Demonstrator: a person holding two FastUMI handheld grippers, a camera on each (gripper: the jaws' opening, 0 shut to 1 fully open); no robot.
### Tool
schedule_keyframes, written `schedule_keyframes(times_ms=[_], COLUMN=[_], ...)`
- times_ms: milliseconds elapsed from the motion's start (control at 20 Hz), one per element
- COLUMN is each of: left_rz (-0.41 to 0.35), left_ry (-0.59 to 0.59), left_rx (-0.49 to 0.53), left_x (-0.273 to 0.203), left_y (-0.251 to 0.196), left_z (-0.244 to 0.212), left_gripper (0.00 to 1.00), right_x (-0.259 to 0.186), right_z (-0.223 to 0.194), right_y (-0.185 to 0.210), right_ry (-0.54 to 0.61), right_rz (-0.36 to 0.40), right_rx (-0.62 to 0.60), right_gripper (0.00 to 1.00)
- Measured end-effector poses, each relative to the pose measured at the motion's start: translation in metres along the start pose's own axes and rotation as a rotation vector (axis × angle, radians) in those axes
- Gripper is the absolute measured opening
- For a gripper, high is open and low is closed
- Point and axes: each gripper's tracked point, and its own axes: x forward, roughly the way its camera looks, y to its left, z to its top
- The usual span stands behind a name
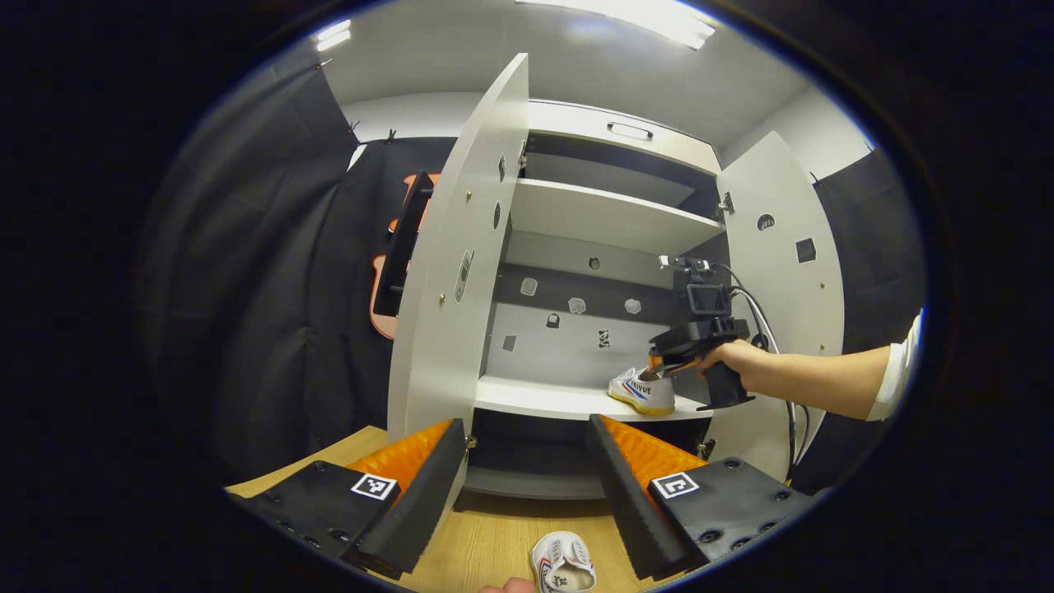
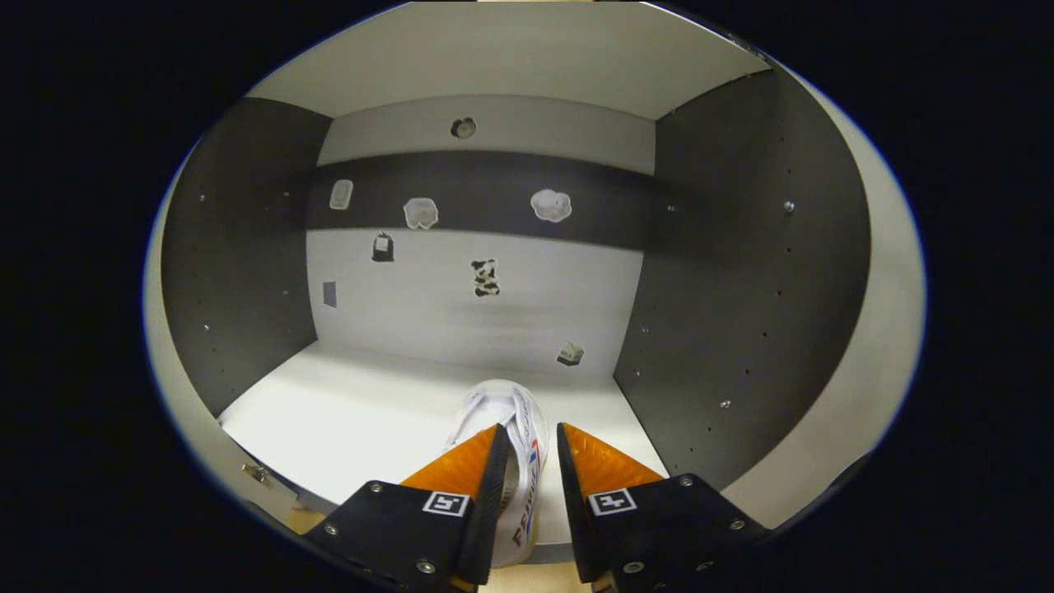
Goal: Grab one shoe with the right hand and put it into the shoe cabinet, grab the other shoe with the left hand and put it into the shoe cabinet; then close the right door with the right hand and the left door with the left hand.
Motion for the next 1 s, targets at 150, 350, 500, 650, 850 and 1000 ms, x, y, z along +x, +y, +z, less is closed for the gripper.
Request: schedule_keyframes(times_ms=[150, 350, 500, 650, 850, 1000], left_rz=[0.001, 0.021, 0.03, 0.024, -0.009, -0.035], left_ry=[-0.006, -0.018, -0.028, -0.031, -0.025, -0.003], left_rx=[0.017, 0.051, 0.054, 0.056, 0.067, 0.067], left_x=[0.001, 0.002, 0.001, 0.0, -0.003, -0.004], left_y=[0.003, 0.012, 0.013, 0.007, -0.009, -0.023], left_z=[0.003, 0.01, 0.015, 0.017, 0.013, 0.005], left_gripper=[0.97, 0.96, 0.96, 0.97, 0.97, 0.96], right_x=[-0.05, -0.119, -0.166, -0.207, -0.246, -0.269], right_z=[0.027, 0.046, 0.044, 0.026, -0.001, -0.025], right_y=[-0.001, -0.008, -0.023, -0.029, -0.041, -0.049], right_ry=[-0.097, -0.205, -0.279, -0.318, -0.386, -0.428], right_rz=[0.041, 0.088, 0.083, 0.097, 0.08, 0.043], right_rx=[0.015, 0.063, 0.077, 0.113, 0.124, 0.122], right_gripper=[0.42, 0.46, 0.52, 0.71, 0.88, 0.92])
